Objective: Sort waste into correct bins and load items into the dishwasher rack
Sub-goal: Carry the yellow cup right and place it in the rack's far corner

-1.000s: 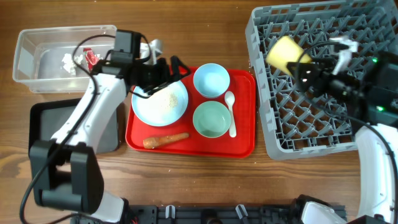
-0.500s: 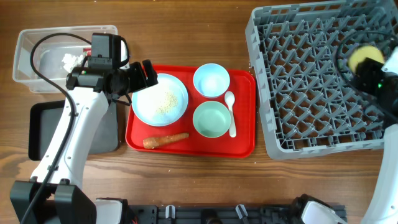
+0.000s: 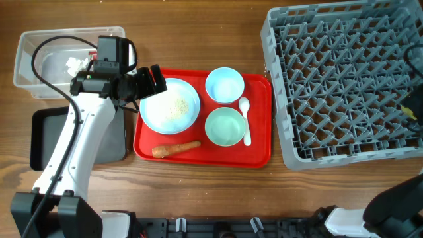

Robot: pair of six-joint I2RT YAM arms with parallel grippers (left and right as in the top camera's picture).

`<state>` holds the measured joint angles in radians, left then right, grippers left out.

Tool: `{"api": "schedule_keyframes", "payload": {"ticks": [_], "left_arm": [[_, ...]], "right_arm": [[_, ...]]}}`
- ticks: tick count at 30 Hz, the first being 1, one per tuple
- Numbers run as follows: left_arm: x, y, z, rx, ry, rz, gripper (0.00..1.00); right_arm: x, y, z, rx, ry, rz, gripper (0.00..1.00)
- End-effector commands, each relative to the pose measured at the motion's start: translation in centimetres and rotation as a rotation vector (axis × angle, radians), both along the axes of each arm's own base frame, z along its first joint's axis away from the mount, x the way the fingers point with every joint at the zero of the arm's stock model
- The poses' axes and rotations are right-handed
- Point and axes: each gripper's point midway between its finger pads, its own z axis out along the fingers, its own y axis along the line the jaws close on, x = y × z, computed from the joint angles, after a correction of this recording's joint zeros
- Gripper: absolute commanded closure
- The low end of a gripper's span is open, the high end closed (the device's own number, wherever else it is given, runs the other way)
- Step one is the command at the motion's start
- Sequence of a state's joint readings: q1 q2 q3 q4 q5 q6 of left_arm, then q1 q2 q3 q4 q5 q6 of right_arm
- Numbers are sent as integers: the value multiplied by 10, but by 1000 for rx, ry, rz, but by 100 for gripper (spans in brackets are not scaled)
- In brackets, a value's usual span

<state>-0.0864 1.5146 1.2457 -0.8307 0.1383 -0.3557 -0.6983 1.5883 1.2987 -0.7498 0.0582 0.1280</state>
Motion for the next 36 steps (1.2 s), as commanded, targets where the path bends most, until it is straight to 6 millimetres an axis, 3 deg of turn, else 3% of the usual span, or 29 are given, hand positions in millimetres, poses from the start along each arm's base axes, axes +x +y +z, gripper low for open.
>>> {"api": "schedule_keyframes", "payload": {"ticks": [1,6,8,9,11,16,20,23,26,29,32,33,34,36], "left_arm": [[1,4,8,16,-27,-2,0],[0,4,7,17,-19,-2,0],[-1,4,7,17,-15,-2,0],[-2,4,7,17,-13,-2,0],[-2,4,7,18,-12,-2,0],[-3,4,6,18,-9,-2,0],[-4,4,6,18,-4,-2,0],[-4,4,6,18,-4,-2,0],[-4,5,6,18,-3,-2,0],[-4,5,5,18,-1,-2,0],[-4,5,5,18,0,-2,0],[-5,5,5,19,1,-2,0],[-5,5,5,19,3,-2,0],[-6,5,4,19,8,-2,0]], "right_arm": [[-2,-19,-6,-4,-6,-69,62],[9,-23,-23,42,-28,-66,52],[19,-20,-28,72,-56,-31,36],[25,-16,-29,91,-77,-3,18],[32,-11,-27,119,-115,24,0],[50,-2,-8,142,-225,85,0],[62,6,38,98,-365,154,0],[60,8,70,37,-426,170,0],[55,13,79,29,-434,171,1],[49,24,66,83,-384,174,13],[42,22,43,105,-301,154,67],[42,20,36,110,-284,146,76],[42,19,29,122,-266,145,81],[43,19,14,150,-239,139,82]]}}
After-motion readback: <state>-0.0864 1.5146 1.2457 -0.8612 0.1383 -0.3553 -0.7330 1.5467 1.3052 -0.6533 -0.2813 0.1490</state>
